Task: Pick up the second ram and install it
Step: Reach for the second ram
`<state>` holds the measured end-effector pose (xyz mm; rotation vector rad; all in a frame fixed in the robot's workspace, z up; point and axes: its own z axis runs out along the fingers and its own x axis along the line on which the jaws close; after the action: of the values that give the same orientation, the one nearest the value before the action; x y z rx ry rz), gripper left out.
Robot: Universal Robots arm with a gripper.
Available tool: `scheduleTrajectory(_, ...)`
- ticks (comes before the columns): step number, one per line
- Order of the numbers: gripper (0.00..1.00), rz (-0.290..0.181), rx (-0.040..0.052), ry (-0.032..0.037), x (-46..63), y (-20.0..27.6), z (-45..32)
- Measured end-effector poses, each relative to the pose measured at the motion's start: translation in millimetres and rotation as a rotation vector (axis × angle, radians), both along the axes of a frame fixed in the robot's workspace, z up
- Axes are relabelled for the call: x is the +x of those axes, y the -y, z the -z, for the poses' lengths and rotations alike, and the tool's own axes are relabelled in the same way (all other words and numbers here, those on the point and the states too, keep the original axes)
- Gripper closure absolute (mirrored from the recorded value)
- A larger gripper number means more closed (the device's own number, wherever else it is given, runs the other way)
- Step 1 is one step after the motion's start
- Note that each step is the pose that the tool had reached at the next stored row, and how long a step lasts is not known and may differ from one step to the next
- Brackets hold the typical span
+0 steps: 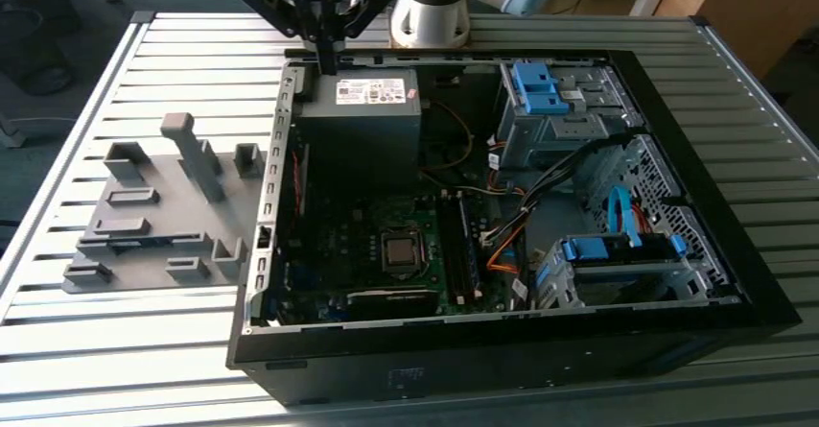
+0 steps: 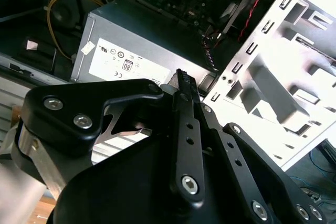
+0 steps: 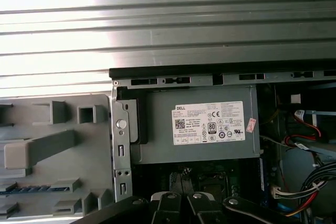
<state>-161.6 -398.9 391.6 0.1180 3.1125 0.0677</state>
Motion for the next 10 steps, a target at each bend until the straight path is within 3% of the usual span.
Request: scheduleTrajectory(10, 0.89, 0.0, 0.0, -0.0001, -2.1, 0.0, 0.1)
